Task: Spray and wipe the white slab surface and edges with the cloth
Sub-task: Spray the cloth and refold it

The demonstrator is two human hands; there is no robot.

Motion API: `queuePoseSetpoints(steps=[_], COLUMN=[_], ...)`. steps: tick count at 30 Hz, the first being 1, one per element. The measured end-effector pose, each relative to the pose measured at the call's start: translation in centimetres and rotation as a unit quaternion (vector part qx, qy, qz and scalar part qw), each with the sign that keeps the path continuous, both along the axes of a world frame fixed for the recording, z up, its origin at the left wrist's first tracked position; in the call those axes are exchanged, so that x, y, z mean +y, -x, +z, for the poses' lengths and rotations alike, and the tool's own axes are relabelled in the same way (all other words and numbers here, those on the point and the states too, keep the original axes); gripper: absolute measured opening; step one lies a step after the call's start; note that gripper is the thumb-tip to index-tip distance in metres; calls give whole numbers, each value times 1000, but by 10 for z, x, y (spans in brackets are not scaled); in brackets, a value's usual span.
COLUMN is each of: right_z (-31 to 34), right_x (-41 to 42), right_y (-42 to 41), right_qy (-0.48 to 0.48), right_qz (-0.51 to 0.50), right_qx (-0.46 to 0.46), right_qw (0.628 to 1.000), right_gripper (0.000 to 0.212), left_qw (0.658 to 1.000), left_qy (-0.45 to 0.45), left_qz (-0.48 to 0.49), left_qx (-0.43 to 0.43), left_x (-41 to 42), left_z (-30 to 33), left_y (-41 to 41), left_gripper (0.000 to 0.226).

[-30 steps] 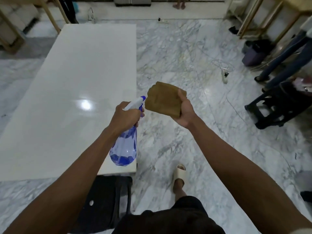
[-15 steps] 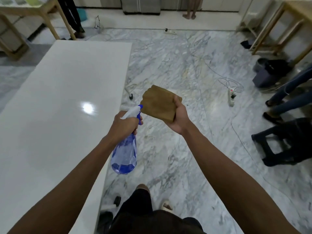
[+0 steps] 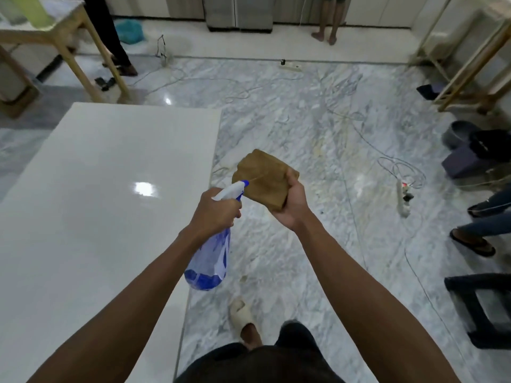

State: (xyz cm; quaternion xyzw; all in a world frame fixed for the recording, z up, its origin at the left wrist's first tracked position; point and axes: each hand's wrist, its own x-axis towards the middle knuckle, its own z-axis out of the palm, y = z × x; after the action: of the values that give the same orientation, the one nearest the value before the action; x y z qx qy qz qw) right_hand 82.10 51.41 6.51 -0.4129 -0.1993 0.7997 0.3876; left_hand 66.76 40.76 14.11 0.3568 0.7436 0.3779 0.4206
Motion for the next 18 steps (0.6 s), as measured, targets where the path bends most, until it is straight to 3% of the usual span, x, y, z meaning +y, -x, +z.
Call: queuePoseSetpoints(steps=[8, 18], right_z=[-7, -117], right_x=[166, 374], right_y=[74, 184], right_qy=[-7, 45], right_qz=[18, 127], right_qx=[-10, -230], right_qw=[1000, 964], right_gripper=[58, 57], left_qw=[1000, 990], left_qy=[7, 69], left_qz=[9, 112], left_qx=[19, 49], left_x=[157, 359], left_z=[8, -32], left_y=[67, 156], left_gripper=[26, 24])
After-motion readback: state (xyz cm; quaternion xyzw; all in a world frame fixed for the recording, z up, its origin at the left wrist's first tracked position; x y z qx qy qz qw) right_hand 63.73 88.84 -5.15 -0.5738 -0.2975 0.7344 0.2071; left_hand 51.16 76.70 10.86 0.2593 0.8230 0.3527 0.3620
